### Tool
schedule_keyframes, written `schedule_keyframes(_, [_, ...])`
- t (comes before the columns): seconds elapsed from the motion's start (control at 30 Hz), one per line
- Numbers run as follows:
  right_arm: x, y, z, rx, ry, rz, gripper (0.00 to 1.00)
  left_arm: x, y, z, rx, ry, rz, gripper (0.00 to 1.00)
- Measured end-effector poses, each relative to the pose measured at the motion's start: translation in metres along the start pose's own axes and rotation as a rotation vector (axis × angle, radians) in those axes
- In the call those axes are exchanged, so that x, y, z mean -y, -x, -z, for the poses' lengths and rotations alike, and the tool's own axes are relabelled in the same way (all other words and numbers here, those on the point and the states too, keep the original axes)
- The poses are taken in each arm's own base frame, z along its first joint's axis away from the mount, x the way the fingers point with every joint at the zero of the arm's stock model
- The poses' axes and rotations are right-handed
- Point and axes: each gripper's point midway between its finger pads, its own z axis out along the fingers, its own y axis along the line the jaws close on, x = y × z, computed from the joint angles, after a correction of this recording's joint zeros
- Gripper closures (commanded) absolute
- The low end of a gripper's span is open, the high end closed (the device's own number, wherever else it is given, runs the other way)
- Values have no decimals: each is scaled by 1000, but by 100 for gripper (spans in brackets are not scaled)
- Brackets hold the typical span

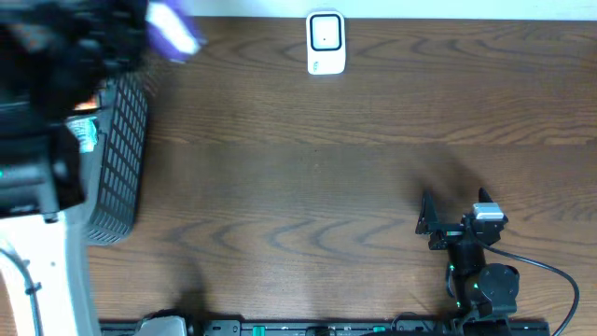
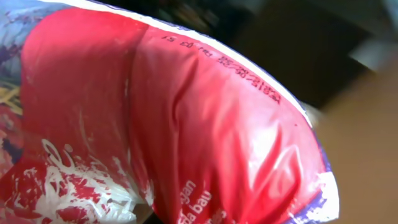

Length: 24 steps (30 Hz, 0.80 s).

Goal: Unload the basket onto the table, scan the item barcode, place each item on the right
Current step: 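Lift the purple pack past the scanner and drop it on the table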

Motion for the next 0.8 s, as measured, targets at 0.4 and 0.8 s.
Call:
schedule_keyframes(0.4, [0, 0, 0, 0, 0, 0, 1, 11, -200, -109, -566, 192, 41, 93])
schedule_keyframes(0.8, [0, 0, 0, 0, 0, 0, 1, 0, -405, -190, -932, 323, -11, 68])
